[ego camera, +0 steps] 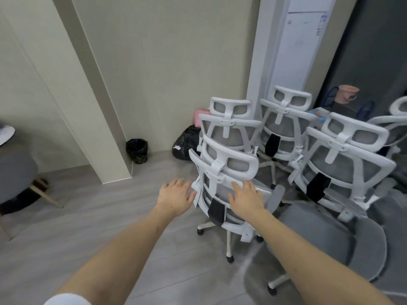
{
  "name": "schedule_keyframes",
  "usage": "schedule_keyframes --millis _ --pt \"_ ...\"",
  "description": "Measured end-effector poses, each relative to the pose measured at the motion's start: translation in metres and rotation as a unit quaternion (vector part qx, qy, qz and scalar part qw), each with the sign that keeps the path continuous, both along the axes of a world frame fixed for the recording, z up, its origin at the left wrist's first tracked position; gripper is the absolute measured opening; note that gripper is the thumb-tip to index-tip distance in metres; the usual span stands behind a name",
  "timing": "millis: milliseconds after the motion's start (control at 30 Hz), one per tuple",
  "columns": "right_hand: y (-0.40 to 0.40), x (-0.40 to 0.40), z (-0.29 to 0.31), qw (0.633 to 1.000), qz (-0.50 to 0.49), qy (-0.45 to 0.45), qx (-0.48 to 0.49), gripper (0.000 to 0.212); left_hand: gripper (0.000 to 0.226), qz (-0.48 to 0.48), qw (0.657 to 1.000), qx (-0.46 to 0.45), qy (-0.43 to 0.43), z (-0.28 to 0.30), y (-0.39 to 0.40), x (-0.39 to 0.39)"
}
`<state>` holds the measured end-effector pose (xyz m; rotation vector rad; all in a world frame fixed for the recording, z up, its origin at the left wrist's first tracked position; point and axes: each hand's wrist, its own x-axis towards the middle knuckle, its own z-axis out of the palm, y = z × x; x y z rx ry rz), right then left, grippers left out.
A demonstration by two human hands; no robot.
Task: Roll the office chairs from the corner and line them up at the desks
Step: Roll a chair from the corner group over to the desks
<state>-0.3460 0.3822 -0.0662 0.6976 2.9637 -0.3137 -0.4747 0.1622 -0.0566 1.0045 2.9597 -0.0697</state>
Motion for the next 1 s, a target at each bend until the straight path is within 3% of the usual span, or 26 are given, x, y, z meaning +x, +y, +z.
schedule_keyframes --millis 200,367,567,733,1000 --pt "0.022 -0.067 -0.034 0.998 -0.052 -0.03 -0.018 0.056 0.054 -0.05 0.998 -0.01 -0.036 -0.029 0.045 -0.089" --pt "0.026 -0.118 -0.064 0.987 -0.152 -0.04 -0.038 0.064 0.06 -0.106 0.99 -0.028 -0.091 -0.062 0.07 -0.191" --pt "0.01 -0.151 -0.093 0.967 -0.23 -0.091 -0.06 0.071 0.064 -0.242 0.961 -0.071 -0.111 -0.086 0.102 -0.276" --pt "-0.003 -0.157 -0.097 0.957 -0.262 -0.117 -0.037 0.077 0.068 -0.278 0.944 -0.074 -0.162 -0.107 0.111 -0.293" --pt "-0.029 -0.157 -0.084 0.952 -0.271 -0.139 -0.031 0.072 0.067 -0.278 0.942 -0.105 -0.153 -0.096 0.09 -0.29"
